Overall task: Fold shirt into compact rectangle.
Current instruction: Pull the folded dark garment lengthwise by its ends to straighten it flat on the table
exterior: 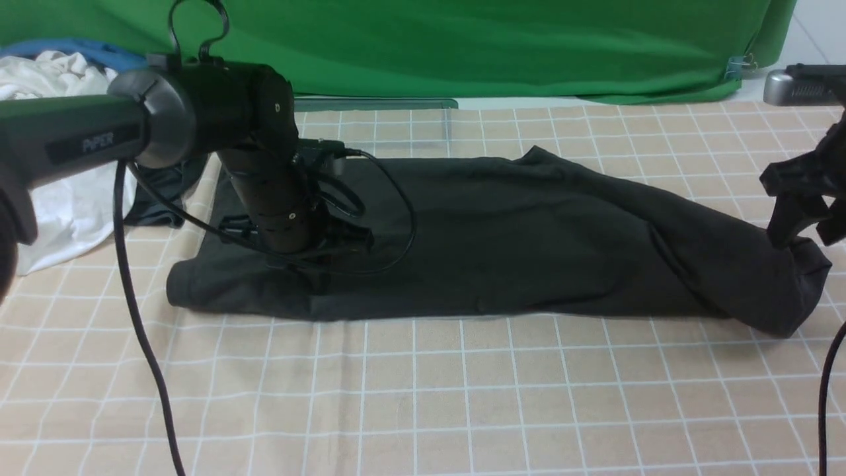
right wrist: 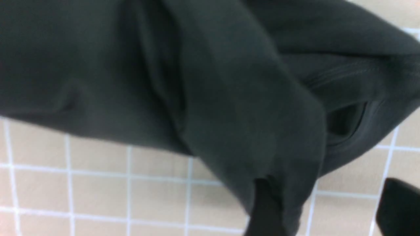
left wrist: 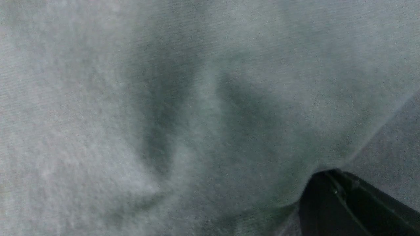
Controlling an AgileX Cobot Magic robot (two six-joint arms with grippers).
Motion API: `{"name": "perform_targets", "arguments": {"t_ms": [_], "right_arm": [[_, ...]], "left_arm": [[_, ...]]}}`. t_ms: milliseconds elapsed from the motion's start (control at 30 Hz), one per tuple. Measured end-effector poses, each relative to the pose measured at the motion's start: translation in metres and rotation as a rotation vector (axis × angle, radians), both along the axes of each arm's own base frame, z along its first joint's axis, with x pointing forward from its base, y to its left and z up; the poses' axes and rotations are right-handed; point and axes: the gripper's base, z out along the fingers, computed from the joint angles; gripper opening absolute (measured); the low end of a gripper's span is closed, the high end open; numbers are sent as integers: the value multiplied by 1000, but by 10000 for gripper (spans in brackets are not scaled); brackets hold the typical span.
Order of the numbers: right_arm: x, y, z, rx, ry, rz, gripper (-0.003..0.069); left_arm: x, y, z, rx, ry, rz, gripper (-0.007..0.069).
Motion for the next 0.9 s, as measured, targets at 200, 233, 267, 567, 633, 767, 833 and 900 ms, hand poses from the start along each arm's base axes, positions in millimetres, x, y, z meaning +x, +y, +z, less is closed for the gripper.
{"name": "perform_targets", "arguments": {"t_ms": [200,233,267,567,633,767,833,900], "right_arm": [[12,-1,-33,11,55,-5,390],[13,-1,-36,11,61,-2,353],[14,-1,-39,10,69,5,281],[28,-14,-29,-56,-8,83,46],[34,-20,-22,-75,-52,97,46],[46,-29,-19,-103,-109,116,46],[53,-32,-26,-119,-129,126,51],[61,-33,-36,-134,-166,130,64]], "left_arm": [[1,0,-2,1,0,1,20],[1,0,-2,1,0,1,20],[1,0,-2,1,0,1,20],[0,0,-2,1,2,1,20],[0,0,-2,2,3,1,20],[0,0,-2,3,7,0,20],[0,0,-2,4,9,-1,20],[-1,0,-2,5,15,-1,20]]}}
